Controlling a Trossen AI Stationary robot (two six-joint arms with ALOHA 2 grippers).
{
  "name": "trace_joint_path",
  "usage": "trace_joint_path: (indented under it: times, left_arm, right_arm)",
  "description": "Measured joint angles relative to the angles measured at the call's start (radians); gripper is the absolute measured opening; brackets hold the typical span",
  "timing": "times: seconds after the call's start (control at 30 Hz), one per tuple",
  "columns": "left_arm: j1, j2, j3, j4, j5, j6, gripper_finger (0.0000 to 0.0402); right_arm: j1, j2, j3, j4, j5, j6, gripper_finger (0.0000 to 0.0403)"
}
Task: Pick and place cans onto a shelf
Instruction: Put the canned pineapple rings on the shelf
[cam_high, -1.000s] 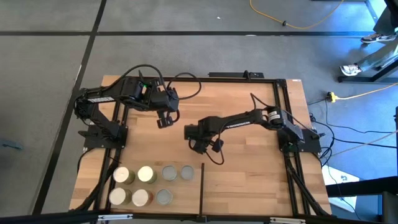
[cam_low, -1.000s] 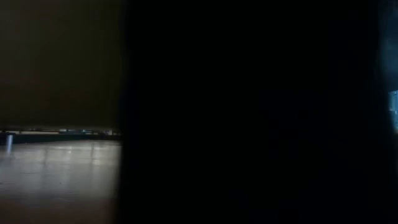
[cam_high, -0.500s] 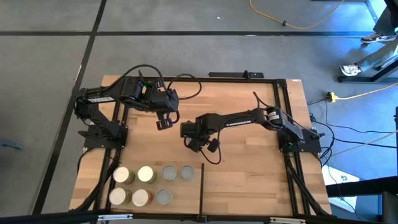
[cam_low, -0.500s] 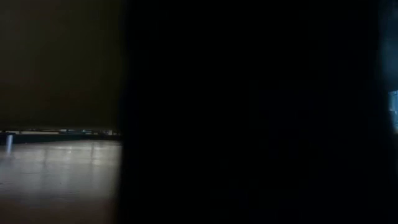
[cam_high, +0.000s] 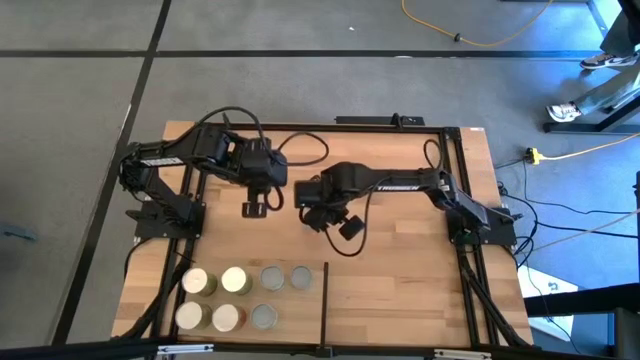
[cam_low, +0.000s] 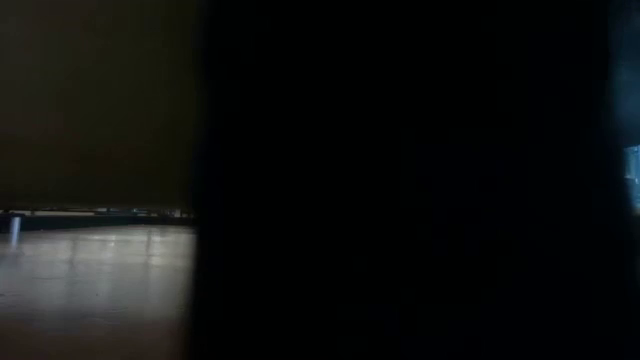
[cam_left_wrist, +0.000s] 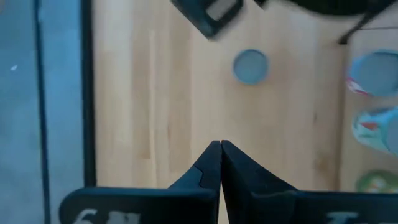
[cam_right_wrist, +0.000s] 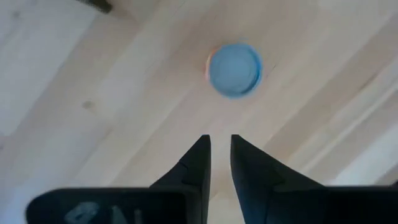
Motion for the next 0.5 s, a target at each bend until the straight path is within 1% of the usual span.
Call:
trace_joint_path:
  times: [0.13,0.2,0.27,0.33,0.5]
  left_arm:
    - [0.002,0.0,-0.012,0.001,0.082,-0.003,0.0]
    - [0.001,0.0,-0.033,-0.001,0.151,0.005,0.0]
    - [-0.007,0.0,-0.063,0.002,0.198,0.026,0.0]
    - [-0.015,0.0,-0.108,0.015,0.214,0.047,0.0]
    - [-0.015,0.001,-0.239,0.079,0.193,0.091,0.0]
  right_arm:
    - [0.003,-0.059,-0.026,-0.045,-0.001,0.058,0.0063]
    - [0.003,-0.092,-0.026,-0.033,-0.003,0.121,0.0055]
    - [0.003,-0.13,-0.027,-0.038,-0.031,0.141,0.0044]
    - [0.005,-0.175,-0.027,-0.038,-0.032,0.169,0.0031]
    - [0.004,-0.297,-0.027,-0.038,-0.034,0.246,0.0006]
